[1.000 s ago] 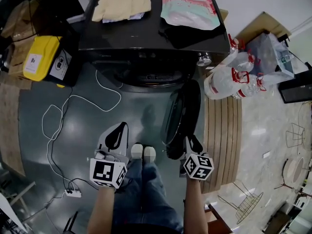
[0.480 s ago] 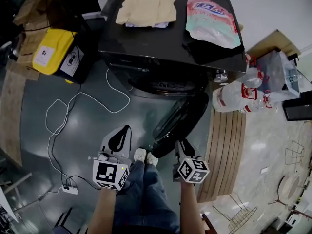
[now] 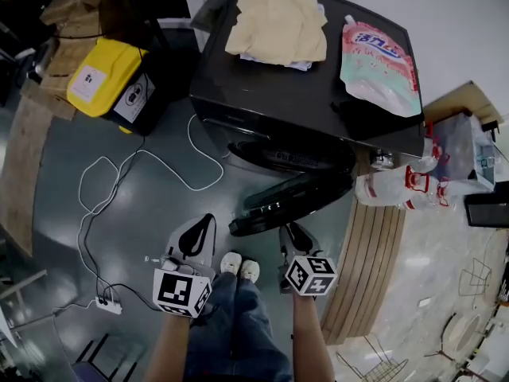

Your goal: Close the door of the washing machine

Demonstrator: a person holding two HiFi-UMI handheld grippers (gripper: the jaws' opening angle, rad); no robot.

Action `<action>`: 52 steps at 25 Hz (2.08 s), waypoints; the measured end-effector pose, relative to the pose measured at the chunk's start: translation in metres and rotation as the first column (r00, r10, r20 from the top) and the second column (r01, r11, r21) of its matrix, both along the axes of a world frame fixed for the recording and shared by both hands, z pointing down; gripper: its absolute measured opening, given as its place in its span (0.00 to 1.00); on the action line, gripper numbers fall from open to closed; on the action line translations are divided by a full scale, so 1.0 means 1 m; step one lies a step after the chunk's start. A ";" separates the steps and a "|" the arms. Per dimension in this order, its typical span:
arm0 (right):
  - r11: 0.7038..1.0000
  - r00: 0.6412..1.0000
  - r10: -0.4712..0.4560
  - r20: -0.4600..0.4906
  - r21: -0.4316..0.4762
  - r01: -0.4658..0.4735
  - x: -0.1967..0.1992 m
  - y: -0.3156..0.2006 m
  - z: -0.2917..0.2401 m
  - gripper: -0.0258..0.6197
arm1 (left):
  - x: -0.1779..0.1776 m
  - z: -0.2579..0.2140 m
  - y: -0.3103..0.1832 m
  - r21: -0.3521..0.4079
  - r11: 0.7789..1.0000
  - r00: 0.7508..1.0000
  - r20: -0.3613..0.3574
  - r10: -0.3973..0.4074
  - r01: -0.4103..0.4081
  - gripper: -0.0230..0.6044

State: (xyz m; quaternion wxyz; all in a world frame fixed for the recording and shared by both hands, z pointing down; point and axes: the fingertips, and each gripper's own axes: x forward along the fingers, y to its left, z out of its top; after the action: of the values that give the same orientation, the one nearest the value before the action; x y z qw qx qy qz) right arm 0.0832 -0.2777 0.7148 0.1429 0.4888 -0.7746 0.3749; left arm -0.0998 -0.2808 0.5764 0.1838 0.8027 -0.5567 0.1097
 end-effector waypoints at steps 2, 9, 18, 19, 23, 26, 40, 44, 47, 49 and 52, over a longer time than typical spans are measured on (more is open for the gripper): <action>1.000 1.000 -0.019 -0.013 0.022 0.019 -0.007 -0.015 -0.002 0.16 | -0.007 0.001 -0.004 -0.003 1.000 1.000 0.003 -0.011 0.011 0.05; 0.995 0.998 -0.057 -0.040 0.080 0.060 -0.024 -0.069 -0.003 0.05 | -0.017 0.007 -0.013 -0.015 1.000 1.000 0.005 -0.019 0.019 0.05; 0.988 0.996 -0.059 -0.065 0.138 0.068 -0.040 -0.133 -0.003 0.05 | -0.023 0.015 -0.015 -0.034 0.999 0.999 0.011 -0.030 0.030 0.05; 0.988 0.996 -0.057 -0.072 0.138 0.066 -0.041 -0.140 -0.002 0.05 | -0.025 0.016 -0.016 -0.035 0.999 0.999 0.011 -0.035 0.035 0.05; 0.991 0.991 -0.045 -0.125 0.120 0.060 -0.043 -0.159 0.006 0.06 | -0.033 0.020 -0.018 -0.042 0.998 0.999 0.016 -0.041 0.042 0.05; 0.990 0.988 -0.030 -0.153 0.128 0.050 -0.046 -0.162 0.010 0.06 | -0.039 0.024 -0.019 -0.042 0.998 0.999 0.014 -0.051 0.051 0.05; 0.986 0.989 -0.024 -0.147 0.161 0.048 -0.047 -0.164 0.009 0.06 | -0.038 0.024 -0.032 -0.033 0.999 0.999 0.018 -0.042 0.042 0.05; 0.979 0.990 -0.002 -0.140 0.203 0.031 -0.041 -0.165 -0.009 0.06 | -0.034 0.019 -0.033 -0.022 0.999 0.999 0.016 -0.029 0.030 0.05; 0.966 0.990 0.022 -0.138 0.258 0.014 -0.033 -0.168 -0.037 0.06 | -0.031 0.011 -0.037 -0.005 1.000 1.000 0.016 -0.018 0.018 0.05; 0.952 0.989 0.035 -0.141 0.304 0.010 -0.027 -0.169 -0.063 0.06 | -0.027 0.001 -0.042 0.014 1.000 1.000 0.019 -0.007 0.006 0.05; 0.926 0.989 0.063 -0.135 0.378 -0.007 -0.014 -0.168 -0.108 0.06 | -0.019 -0.022 -0.055 0.062 0.998 1.000 0.026 0.013 -0.015 0.05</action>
State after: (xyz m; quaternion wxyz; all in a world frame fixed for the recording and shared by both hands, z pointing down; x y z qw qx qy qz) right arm 0.0695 -0.4456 0.6066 0.0955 0.5467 -0.8110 0.1852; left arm -0.1187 -0.3357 0.5544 0.1507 0.8104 -0.5566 0.1036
